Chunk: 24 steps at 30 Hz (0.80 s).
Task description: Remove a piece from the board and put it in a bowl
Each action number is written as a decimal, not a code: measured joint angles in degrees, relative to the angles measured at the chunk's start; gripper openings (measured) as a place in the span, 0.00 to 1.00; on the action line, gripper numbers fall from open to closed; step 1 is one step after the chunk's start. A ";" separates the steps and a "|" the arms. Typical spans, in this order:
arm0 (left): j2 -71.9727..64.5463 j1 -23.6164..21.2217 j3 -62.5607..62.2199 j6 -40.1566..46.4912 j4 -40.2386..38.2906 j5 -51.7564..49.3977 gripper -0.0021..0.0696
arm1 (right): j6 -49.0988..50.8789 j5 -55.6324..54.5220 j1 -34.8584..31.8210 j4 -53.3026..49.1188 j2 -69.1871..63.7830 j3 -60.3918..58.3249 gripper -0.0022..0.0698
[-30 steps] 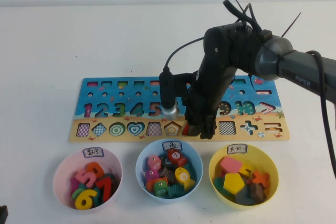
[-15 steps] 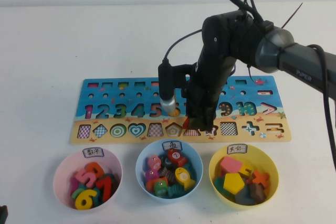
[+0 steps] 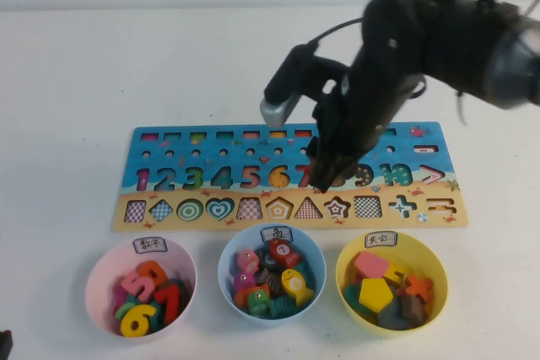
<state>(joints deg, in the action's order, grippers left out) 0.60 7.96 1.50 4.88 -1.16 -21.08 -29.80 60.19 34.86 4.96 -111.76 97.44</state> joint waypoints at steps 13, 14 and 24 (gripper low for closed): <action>0.00 0.00 0.00 0.00 0.00 0.00 0.02 | 37.24 -15.00 1.15 -2.63 28.95 -36.87 0.40; 0.00 0.00 0.00 0.00 0.00 0.00 0.02 | 38.20 -16.89 1.26 -2.74 30.23 -38.77 0.40; 0.00 0.00 0.00 0.00 0.00 0.00 0.02 | 40.03 -31.07 1.71 -1.81 35.97 -53.24 0.40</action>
<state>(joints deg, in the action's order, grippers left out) 0.60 7.96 1.50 4.88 -1.16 -21.08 10.23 29.12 36.58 3.15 -75.79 44.20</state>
